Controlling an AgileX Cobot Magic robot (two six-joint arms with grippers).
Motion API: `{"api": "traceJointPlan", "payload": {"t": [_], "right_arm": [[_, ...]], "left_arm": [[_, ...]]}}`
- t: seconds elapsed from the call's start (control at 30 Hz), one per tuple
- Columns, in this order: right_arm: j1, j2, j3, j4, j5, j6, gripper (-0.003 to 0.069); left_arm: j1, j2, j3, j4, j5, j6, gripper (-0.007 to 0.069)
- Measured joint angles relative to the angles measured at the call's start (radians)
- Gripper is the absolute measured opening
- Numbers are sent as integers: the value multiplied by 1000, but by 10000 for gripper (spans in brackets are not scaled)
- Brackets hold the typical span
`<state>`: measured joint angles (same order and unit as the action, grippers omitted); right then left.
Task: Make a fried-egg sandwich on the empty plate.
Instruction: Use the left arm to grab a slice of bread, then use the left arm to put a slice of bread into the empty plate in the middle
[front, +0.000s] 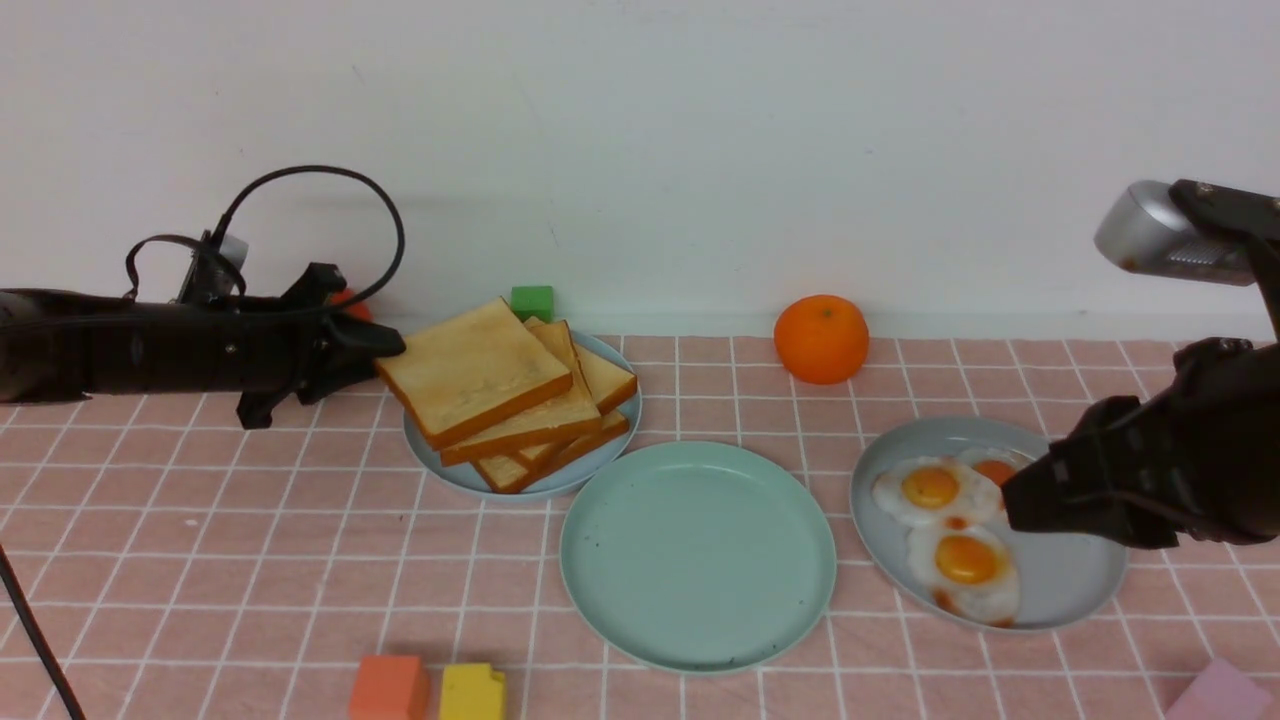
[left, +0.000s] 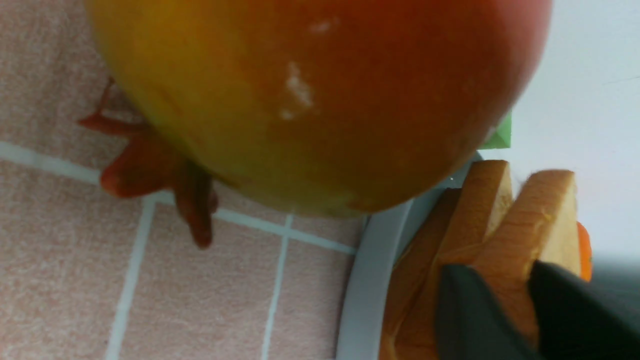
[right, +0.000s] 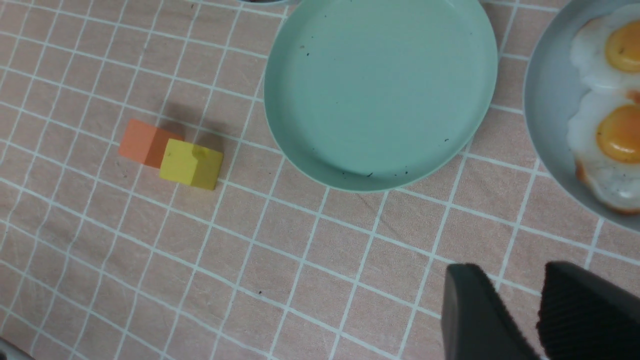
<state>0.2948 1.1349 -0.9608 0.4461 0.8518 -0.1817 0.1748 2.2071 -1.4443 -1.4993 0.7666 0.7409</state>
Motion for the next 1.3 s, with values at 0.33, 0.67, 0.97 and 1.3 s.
{"api": "traceJointPlan", "payload": {"t": [0.33,0.67,0.97,1.3], "right_arm": [[0,0,0,0,1,0,242],[0,0,0,-5,10,0,242],[0,0,0,-74,11,0,242],[0,0,0,-83,35,26,242]], "left_arm": [[8,-62,0,3,0,0,77],[6,-199,0,27,269,91,77],[-269,-208,0,163,286,105,77],[-407,-130,0,259,40,35,77]]}}
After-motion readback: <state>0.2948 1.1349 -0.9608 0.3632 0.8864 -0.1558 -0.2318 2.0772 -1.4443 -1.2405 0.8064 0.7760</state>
